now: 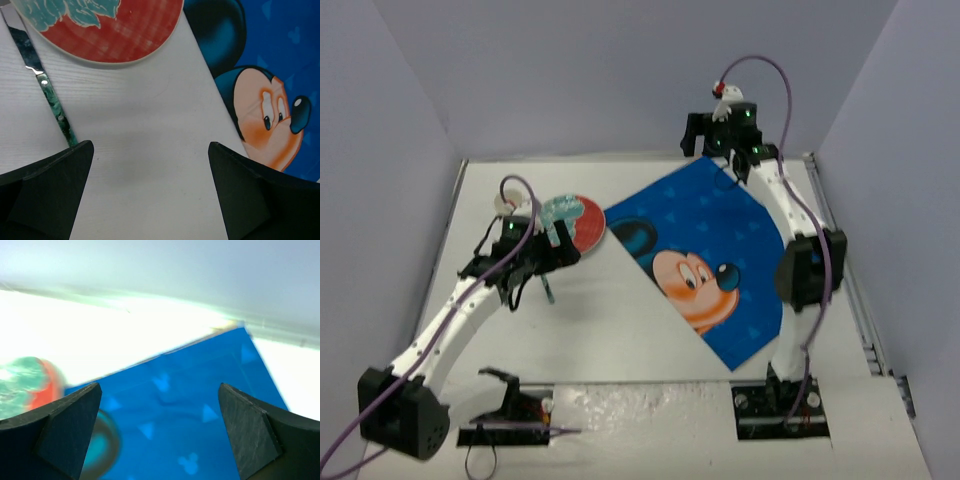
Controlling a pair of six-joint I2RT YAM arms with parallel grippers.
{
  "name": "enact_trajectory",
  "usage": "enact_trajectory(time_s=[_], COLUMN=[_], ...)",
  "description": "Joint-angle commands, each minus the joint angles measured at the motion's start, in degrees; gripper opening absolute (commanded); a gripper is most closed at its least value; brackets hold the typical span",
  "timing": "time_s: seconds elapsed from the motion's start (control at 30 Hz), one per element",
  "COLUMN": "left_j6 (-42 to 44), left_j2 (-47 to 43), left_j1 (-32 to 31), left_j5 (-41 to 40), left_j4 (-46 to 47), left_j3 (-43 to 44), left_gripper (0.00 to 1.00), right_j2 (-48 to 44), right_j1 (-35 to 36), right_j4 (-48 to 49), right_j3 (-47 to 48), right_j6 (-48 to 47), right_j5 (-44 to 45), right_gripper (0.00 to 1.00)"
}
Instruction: Set the dinner table for one person
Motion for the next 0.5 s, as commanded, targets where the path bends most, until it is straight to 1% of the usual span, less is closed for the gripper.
enact_trajectory(time_s=[0.0, 0.1, 0.13, 0.17, 0.2, 0.27, 0.3, 0.4, 0.47], left_j6=[-6.38, -6.53, -6.61, -6.47, -6.22, -4.89, -3.73, 1.23, 3.68], left_j2=[-2.37, -3.21, -3.48, -4.28, -4.39, -6.12, -6.68, -9.04, -10.95], left_j1=[1.20, 1.66, 1.84, 2.01, 2.03, 2.21, 2.21, 2.21, 2.21], left_j5=[3.22, 2.74, 2.48, 2.06, 2.01, 0.92, 0.14, -2.01, -3.09], left_j4=[12.20, 11.82, 11.48, 11.13, 11.09, 8.75, 6.98, 0.37, -3.38], left_j3=[-1.01, -2.06, -2.41, -3.07, -3.15, -3.29, -2.85, -1.21, -0.25], left_gripper=[0.97, 0.97, 0.97, 0.97, 0.97, 0.97, 0.97, 0.97, 0.97], right_j2=[-21.61, -29.62, -33.46, -35.25, -36.45, -38.17, -39.11, -41.53, -42.45], right_j1=[-0.17, -0.25, -0.26, -0.26, -0.18, 0.34, 0.89, 4.18, 6.65], right_j4=[8.58, 13.05, 14.89, 18.48, 19.71, 21.00, 23.26, 31.29, 33.31], right_j3=[-13.57, -23.79, -30.12, -33.34, -35.77, -40.25, -42.70, -52.64, -56.44], right_j6=[5.76, 10.71, 13.12, 17.47, 18.02, 22.80, 24.86, 31.07, 32.44], right_j5=[-4.80, -8.05, -10.80, -12.56, -14.15, -18.68, -20.14, -19.48, -17.24], right_gripper=[1.00, 1.00, 1.00, 1.00, 1.00, 1.00, 1.00, 1.00, 0.99])
